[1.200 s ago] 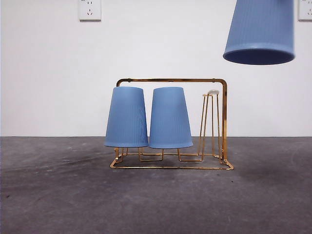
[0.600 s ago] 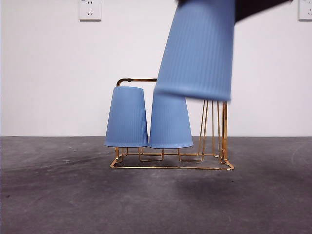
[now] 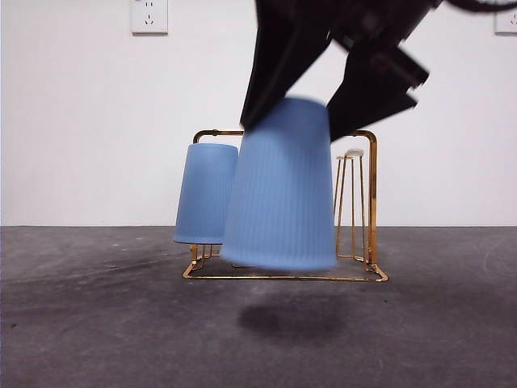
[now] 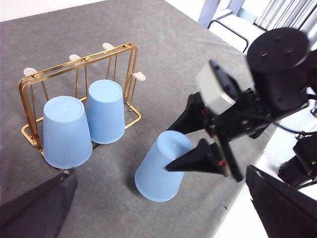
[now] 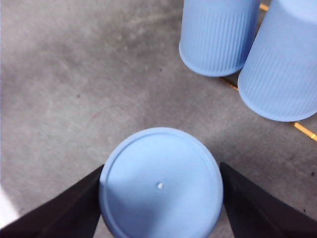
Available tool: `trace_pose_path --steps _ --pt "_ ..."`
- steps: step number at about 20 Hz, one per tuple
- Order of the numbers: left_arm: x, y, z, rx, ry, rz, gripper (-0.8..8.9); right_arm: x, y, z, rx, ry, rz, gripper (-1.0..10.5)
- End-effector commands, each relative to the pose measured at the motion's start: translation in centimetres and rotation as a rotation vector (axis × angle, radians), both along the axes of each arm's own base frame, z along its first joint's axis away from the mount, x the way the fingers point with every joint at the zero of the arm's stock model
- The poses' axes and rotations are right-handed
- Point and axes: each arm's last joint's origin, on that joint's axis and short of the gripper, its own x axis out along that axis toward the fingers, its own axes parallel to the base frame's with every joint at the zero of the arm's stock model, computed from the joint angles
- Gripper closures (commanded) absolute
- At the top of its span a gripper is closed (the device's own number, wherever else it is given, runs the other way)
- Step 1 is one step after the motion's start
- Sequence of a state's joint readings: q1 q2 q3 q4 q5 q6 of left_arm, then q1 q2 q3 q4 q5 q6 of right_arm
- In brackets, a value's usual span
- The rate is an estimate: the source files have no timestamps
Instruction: The left arm pick up the left cup on cup holder and place it on desk, then the right arm insert the right cup into the first cup, and then the left arm insert the mid cup into the first cup
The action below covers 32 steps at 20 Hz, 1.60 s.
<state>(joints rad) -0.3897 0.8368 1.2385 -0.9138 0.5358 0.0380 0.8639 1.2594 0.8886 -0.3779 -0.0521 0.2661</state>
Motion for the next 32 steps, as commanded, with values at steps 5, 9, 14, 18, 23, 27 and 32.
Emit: trace_pose_path --steps 5,9,14,18,23,27,32 --pt "-0.1 -0.1 0.5 -0.012 -0.017 -0.013 2.51 0.9 2.1 -2.2 -0.040 0.010 0.035 6.8" --pt "-0.1 -0.1 0.5 -0.011 -0.015 -0.019 2.51 1.4 2.7 -3.2 -0.066 0.013 0.041 6.8" --pt "-0.1 -0.1 0.5 -0.010 -0.011 -0.019 2.51 1.5 2.7 -3.5 -0.088 0.000 0.038 6.8" --pt "-0.1 -0.1 0.5 -0.010 -0.012 -0.019 2.50 1.5 2.7 -3.6 -0.097 0.008 0.038 6.5" --pt "-0.1 -0.1 0.5 -0.010 -0.012 -0.019 2.50 1.5 2.7 -3.4 -0.083 0.006 0.034 5.0" --pt "-0.1 -0.1 0.5 -0.009 -0.011 -0.019 2.50 0.7 1.8 -1.1 -0.026 -0.009 0.021 4.9" --pt "1.7 -0.9 -0.2 0.002 0.054 -0.009 2.50 -2.3 -1.8 5.2 -0.010 0.012 0.032 4.8"
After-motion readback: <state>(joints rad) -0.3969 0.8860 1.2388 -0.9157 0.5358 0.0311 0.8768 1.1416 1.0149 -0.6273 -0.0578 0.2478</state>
